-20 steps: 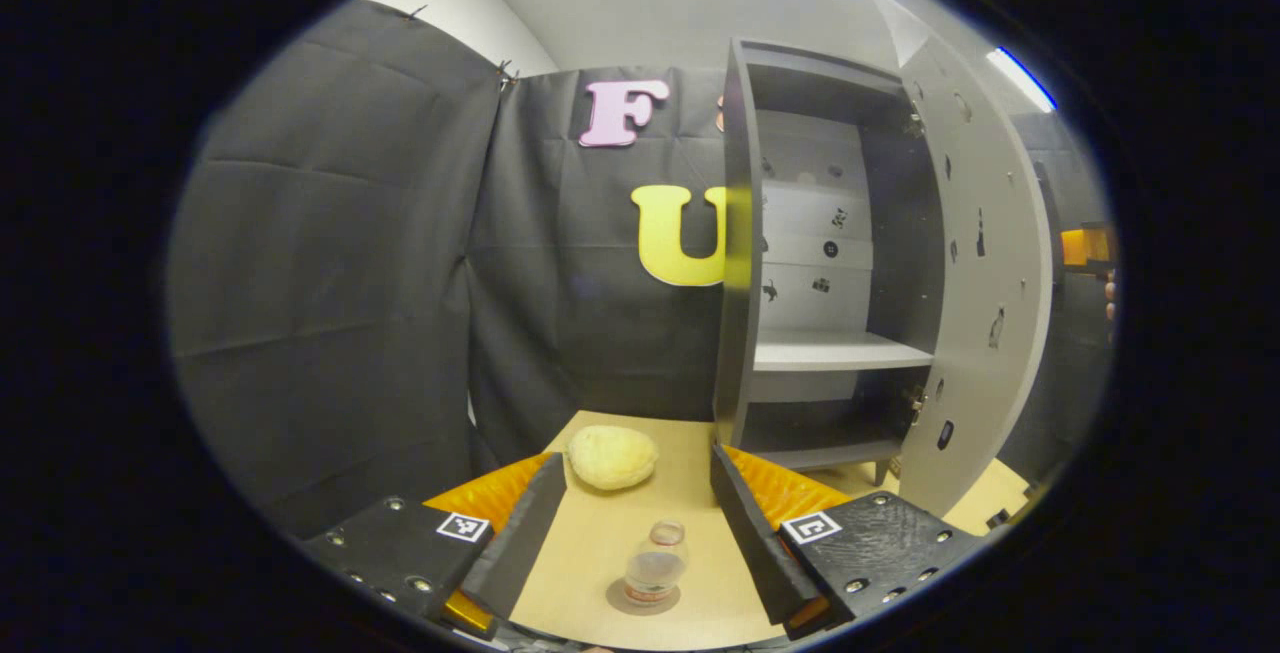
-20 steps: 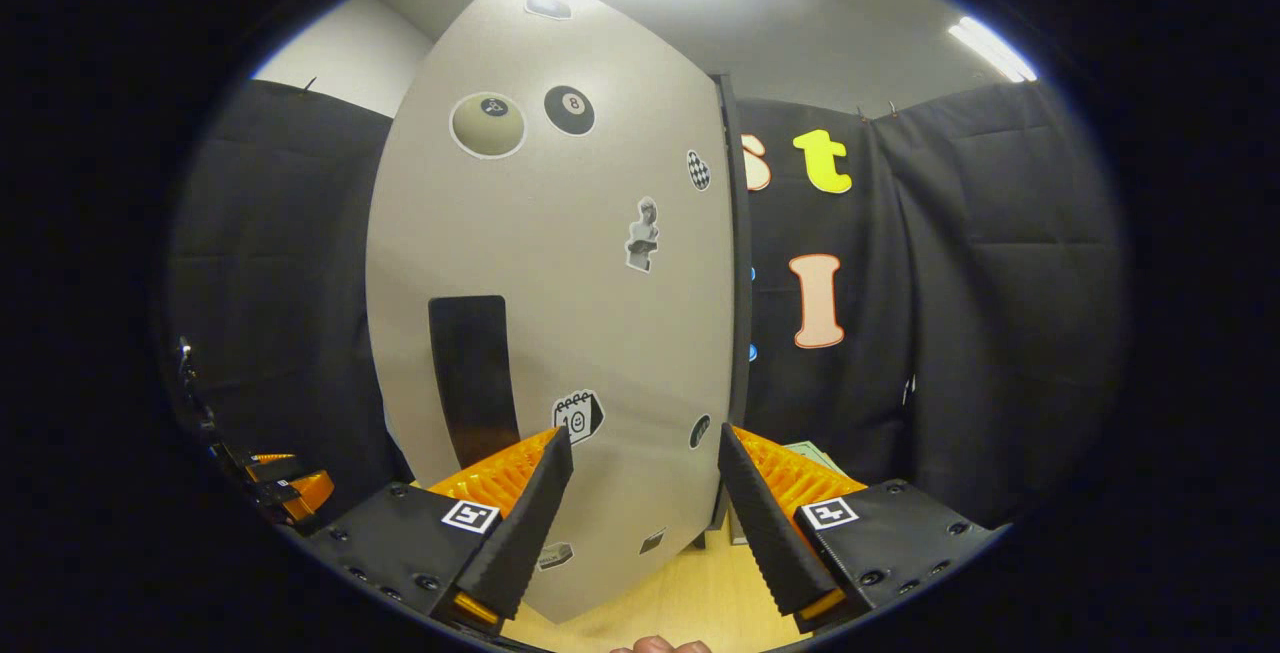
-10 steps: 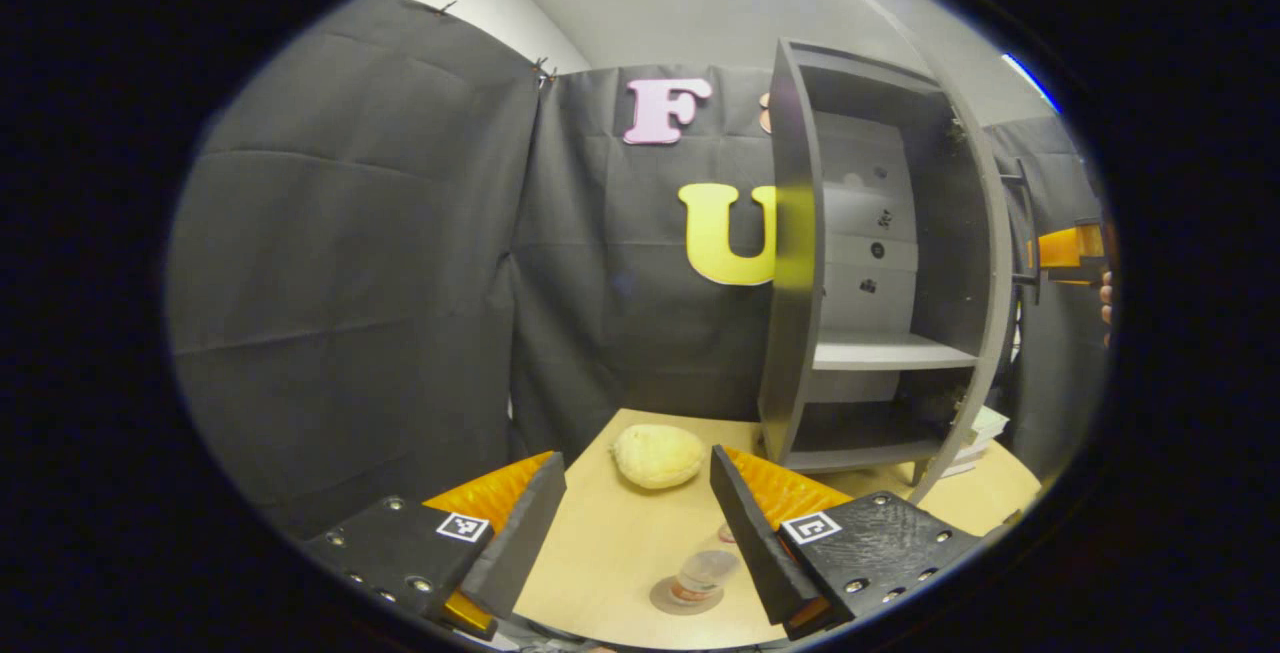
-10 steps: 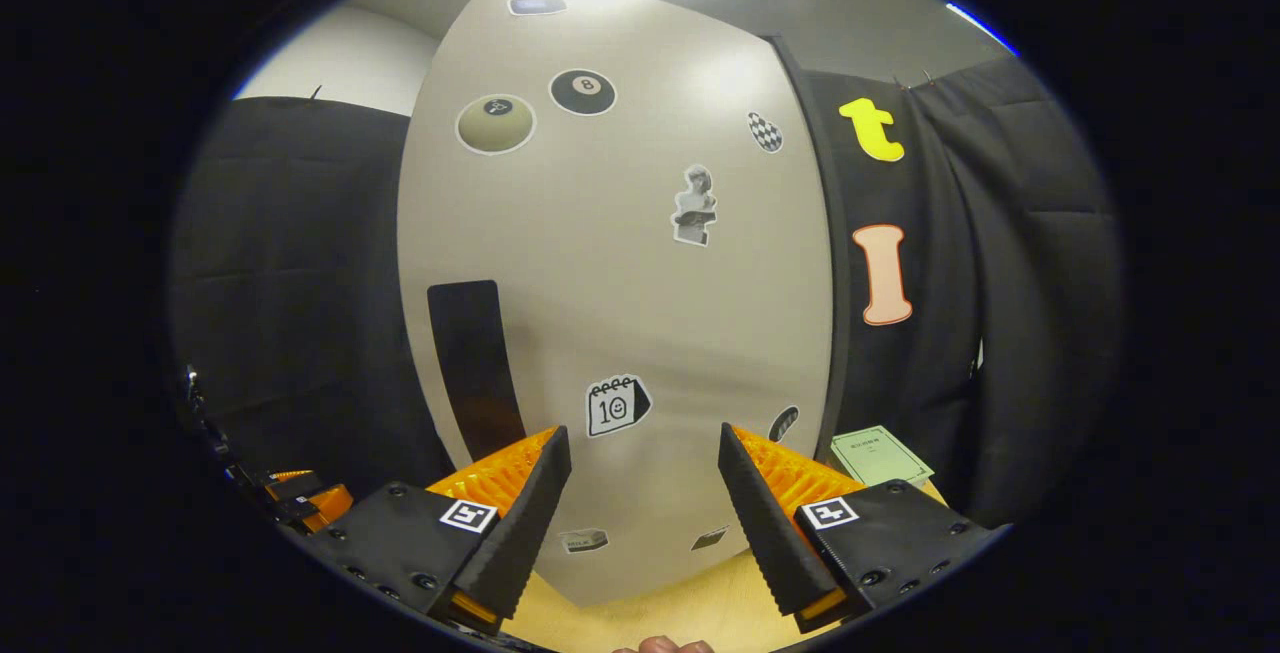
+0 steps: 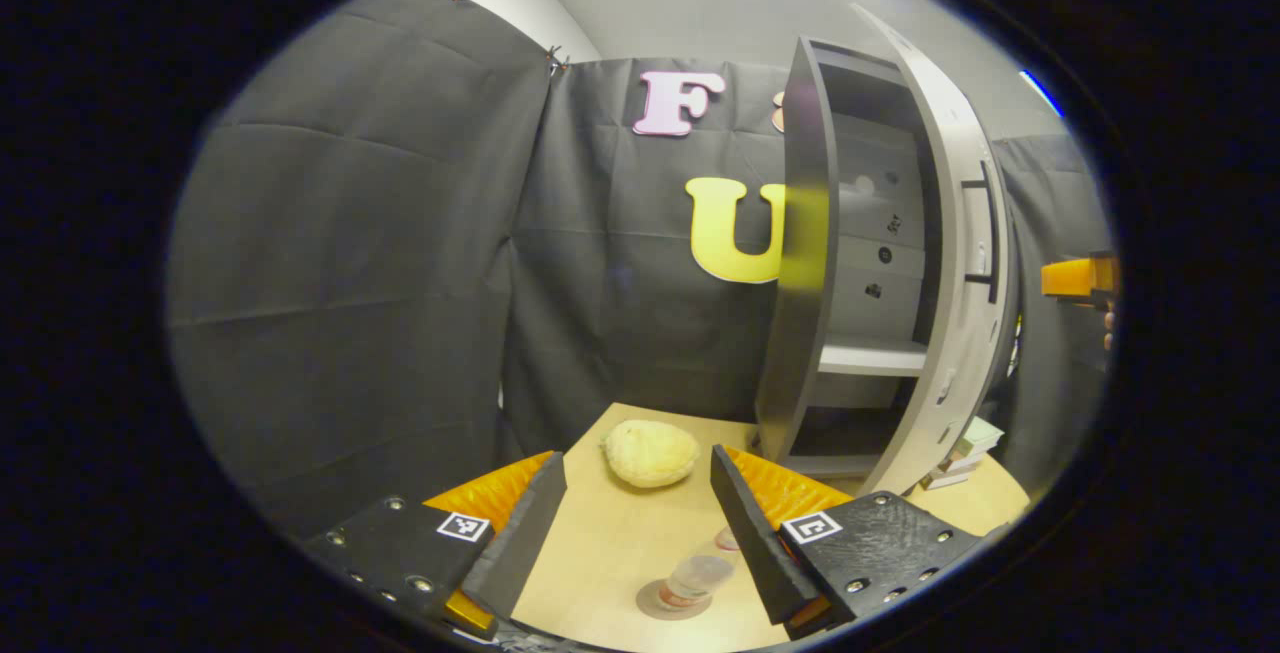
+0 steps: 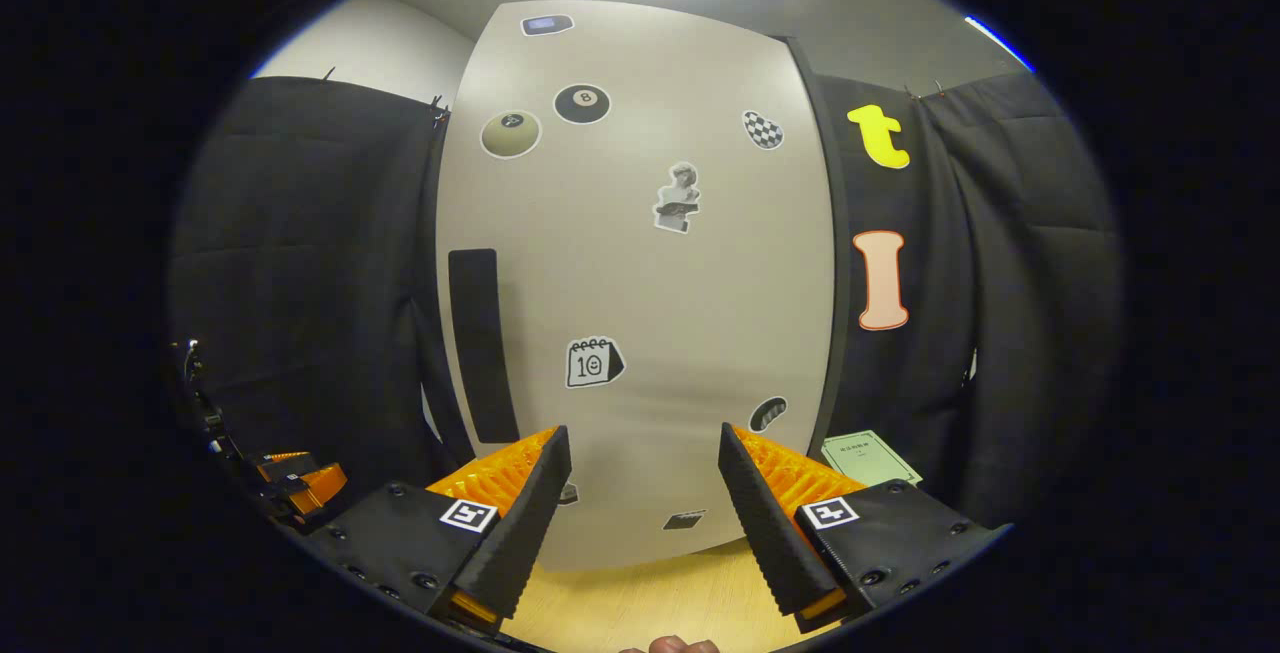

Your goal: Open the cabinet door with the right hand, grasp the bottle in the cabinet with the left hand and place it on the coaster, then close the cabinet door with the right hand.

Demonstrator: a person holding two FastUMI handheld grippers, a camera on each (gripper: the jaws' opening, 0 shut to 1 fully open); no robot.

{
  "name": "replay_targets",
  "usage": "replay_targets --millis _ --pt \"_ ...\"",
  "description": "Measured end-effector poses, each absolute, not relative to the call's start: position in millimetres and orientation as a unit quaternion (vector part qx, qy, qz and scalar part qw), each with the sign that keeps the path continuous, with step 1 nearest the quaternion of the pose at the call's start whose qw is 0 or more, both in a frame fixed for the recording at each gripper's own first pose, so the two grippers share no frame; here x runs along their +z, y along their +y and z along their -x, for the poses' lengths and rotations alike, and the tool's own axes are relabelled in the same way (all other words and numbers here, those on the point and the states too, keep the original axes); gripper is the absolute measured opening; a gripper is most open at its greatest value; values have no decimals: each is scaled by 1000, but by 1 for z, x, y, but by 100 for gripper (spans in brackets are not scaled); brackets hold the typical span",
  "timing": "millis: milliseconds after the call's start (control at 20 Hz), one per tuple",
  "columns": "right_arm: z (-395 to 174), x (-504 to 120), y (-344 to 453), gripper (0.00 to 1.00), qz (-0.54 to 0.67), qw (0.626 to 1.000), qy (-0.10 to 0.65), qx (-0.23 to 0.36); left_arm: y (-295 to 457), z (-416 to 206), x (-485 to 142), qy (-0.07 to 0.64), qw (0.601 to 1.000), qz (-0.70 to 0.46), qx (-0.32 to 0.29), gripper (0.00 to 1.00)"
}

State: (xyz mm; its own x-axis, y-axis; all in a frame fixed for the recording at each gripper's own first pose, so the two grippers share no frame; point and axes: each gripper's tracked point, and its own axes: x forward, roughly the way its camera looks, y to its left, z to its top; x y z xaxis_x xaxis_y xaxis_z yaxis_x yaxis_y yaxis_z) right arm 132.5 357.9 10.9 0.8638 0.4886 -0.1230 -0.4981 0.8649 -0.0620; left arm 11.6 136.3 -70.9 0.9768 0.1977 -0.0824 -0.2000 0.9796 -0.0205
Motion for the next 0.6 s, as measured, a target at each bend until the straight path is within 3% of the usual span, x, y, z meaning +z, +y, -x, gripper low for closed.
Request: replay_targets --millis 350,400,450,600 --pt "-140 26 295 95 25 986 16 167 91 -49 -45 28 999 3 42 87" --pt "-140 27 287 89 25 987 11 156 84 -52 -42 31 999 7 32 88" --pt "-142 27 280 96 23 990 6 141 73 -55 -36 30 999 13 20 88" --pt "-142 36 270 93 2 991 -16 132 50 -63 -10 20 999 30 -6 88"
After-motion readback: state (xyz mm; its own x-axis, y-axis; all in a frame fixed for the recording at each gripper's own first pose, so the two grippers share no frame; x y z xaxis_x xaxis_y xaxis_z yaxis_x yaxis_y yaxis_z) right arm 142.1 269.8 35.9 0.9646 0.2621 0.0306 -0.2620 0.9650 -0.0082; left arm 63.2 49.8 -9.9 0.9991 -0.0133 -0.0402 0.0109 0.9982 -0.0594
